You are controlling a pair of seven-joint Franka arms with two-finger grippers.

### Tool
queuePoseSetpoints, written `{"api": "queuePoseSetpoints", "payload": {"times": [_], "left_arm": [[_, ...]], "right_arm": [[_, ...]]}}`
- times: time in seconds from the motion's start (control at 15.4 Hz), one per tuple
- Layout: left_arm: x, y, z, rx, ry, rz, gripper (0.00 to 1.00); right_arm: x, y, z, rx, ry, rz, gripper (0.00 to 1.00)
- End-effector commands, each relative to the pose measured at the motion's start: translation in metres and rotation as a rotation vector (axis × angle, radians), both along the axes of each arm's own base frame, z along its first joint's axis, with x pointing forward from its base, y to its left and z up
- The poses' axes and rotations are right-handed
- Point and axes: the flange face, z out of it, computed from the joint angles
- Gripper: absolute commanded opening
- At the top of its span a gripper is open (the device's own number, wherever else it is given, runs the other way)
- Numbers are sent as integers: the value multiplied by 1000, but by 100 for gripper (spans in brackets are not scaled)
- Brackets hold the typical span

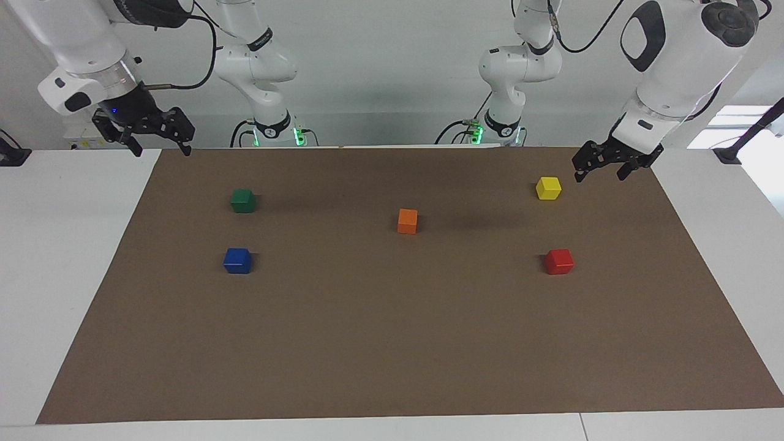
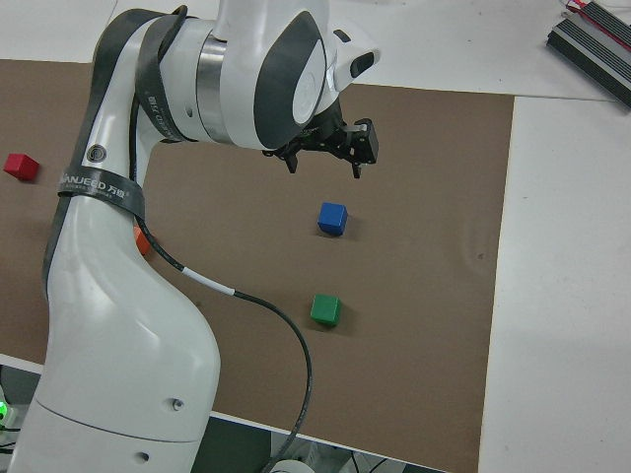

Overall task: Transfer red block to right arm and stack on blue block
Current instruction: 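Reach the left gripper to the red block and grasp it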

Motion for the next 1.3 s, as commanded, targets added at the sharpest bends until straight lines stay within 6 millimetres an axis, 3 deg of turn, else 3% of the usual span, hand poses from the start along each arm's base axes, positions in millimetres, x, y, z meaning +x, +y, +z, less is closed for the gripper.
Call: {"api": "queuePoseSetpoints", "payload": {"times": [0.0,0.39,0.46,0.65,0.91,1.11,1.17,1.24], "left_arm": [[-3,1,1,-16,-10,-7,100],[-11,10,13,-16,-27,21,100],[-11,7,1,-16,-32,20,100],[-10,8,-46,-18,-109,25,100],[9,15,-113,-19,-95,40,100],[13,17,-193,-20,-111,117,100],[13,16,-214,-21,-121,146,100],[11,16,-224,-21,-122,158,100]], "right_arm": [[-8,-2,0,-5,-1,8,100],[-9,-2,0,-4,-1,17,100],[-10,-2,2,-4,-3,17,100],[-20,-3,-14,1,20,16,100],[-35,7,-40,15,2,40,100],[-44,15,-68,142,-29,8,100],[-44,18,-77,186,-26,-1,100],[-44,24,-83,240,-23,-4,100]]}}
